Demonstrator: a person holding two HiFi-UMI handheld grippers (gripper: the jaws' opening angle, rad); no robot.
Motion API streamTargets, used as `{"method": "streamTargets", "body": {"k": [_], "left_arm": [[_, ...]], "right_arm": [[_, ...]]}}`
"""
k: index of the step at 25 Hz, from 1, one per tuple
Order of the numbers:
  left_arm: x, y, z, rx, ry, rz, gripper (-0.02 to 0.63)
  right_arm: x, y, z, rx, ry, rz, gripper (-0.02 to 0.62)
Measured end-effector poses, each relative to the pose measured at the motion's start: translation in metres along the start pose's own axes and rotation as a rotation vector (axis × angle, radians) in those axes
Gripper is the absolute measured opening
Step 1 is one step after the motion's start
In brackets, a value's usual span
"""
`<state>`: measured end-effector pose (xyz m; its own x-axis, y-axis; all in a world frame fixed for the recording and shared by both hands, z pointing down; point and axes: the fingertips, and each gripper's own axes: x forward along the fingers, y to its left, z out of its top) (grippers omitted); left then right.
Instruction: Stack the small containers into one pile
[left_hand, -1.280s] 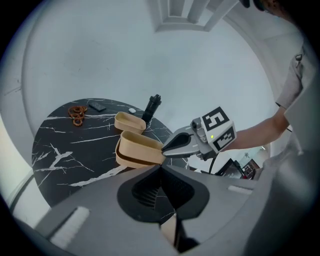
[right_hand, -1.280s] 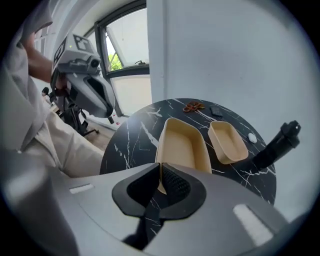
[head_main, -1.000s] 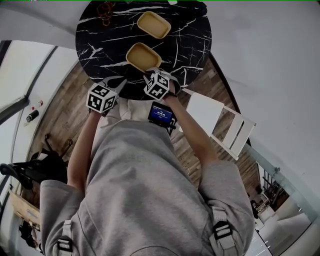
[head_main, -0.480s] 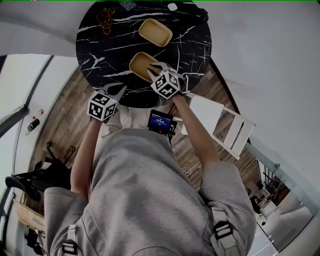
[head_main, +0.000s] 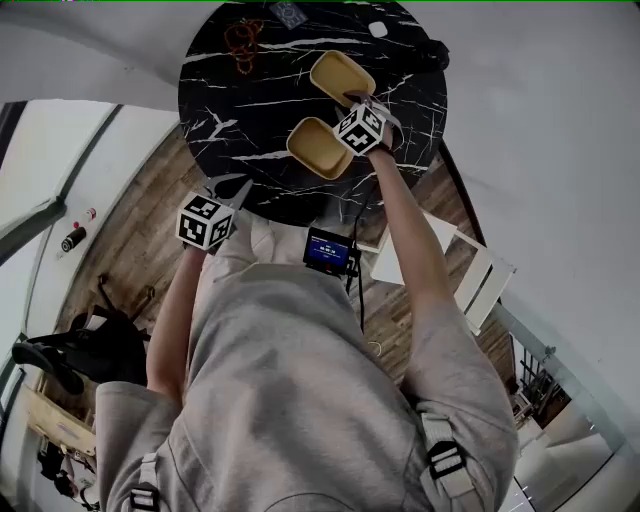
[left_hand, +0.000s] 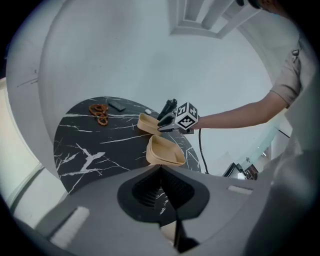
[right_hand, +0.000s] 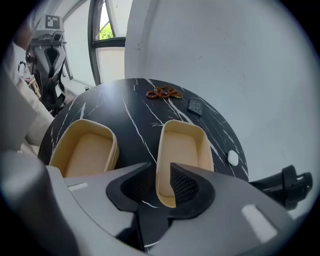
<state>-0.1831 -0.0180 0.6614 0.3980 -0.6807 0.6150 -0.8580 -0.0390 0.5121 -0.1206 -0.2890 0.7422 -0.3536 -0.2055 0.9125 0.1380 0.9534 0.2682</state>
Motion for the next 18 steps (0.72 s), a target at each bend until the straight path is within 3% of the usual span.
{"method": "streamTargets", "body": {"k": [3, 5, 7, 12, 18], "left_arm": [[-0.009, 0.014, 0.000, -0.009, -0.006, 0.024, -0.002], [-0.013, 0.018, -0.002, -0.019, -0.008, 0.038, -0.002], [-0.014, 0.019, 0.000, -0.020, -0.009, 0.046, -0.002], [-0.002, 0.008, 0.002, 0.008, 0.007, 0.033, -0.002], [0.022, -0.020, 0.002, 0.049, 0.039, -0.007, -0.002]], "right_arm": [[0.015, 0.007, -0.002, -0.016, 0.040, 0.028, 0.114], [0.022, 0.012, -0.005, -0.030, 0.060, 0.034, 0.038], [0.020, 0.011, -0.005, -0.026, 0.055, 0.030, 0.029], [-0.026, 0.009, 0.004, 0.073, -0.058, -0.017, 0.026], [-0.100, 0.054, -0.005, 0.157, -0.152, -0.038, 0.026]]}}
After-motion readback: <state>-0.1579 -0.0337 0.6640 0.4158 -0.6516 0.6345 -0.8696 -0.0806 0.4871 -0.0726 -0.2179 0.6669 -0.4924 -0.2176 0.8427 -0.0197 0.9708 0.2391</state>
